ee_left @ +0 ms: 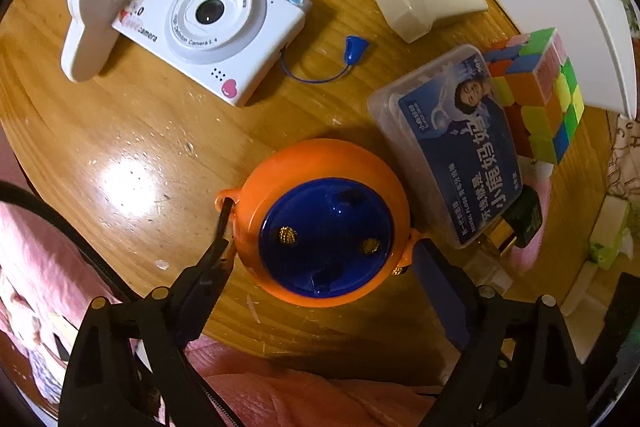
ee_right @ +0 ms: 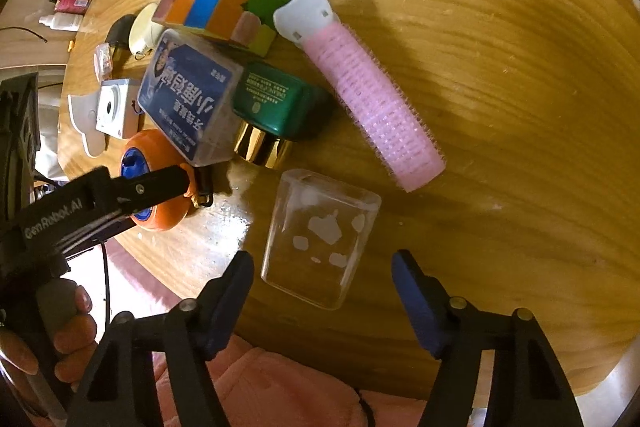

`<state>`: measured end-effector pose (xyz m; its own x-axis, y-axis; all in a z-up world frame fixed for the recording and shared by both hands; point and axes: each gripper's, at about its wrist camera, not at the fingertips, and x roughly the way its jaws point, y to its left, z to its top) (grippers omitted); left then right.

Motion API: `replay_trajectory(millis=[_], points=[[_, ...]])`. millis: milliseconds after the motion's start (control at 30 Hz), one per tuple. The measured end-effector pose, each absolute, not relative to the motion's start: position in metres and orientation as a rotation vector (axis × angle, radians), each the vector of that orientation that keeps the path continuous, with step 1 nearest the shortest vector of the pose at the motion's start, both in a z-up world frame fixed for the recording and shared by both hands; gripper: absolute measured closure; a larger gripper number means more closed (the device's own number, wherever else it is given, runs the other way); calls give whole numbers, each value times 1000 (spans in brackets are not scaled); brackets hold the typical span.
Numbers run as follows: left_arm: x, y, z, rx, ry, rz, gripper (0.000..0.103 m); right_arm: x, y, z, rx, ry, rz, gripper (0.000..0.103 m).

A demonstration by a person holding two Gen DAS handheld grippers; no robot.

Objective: Organize rigid objects
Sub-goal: 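Move the right gripper toward the clear plastic box, then close the right gripper on the clear plastic box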

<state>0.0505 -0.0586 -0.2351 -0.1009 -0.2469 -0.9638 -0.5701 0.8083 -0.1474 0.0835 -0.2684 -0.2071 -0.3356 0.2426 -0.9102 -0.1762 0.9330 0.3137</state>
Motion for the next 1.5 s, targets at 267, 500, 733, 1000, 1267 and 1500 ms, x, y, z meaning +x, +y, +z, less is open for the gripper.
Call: replay_trajectory(millis=[267, 500, 733, 1000, 1267, 1500], points=[[51, -53, -244, -671, 1682, 311, 15, 82, -264, -232, 83, 1902, 446, 47], [47, -50, -238, -682, 1670, 302, 17, 74, -247, -238, 86, 1893, 442, 48], [46, -51, -236, -669, 1659, 284, 17, 63, -246, -236, 106, 1903, 442, 49], [39, -51, -235, -664, 1665, 277, 17, 50, -240, -231, 103, 1868, 448, 49], [21, -40, -229, -645, 1656, 279, 18, 35, -215, -218, 98, 1814, 471, 50], [11, -34, -215, -621, 1625, 283, 18, 32, -202, -204, 96, 1748, 502, 51]])
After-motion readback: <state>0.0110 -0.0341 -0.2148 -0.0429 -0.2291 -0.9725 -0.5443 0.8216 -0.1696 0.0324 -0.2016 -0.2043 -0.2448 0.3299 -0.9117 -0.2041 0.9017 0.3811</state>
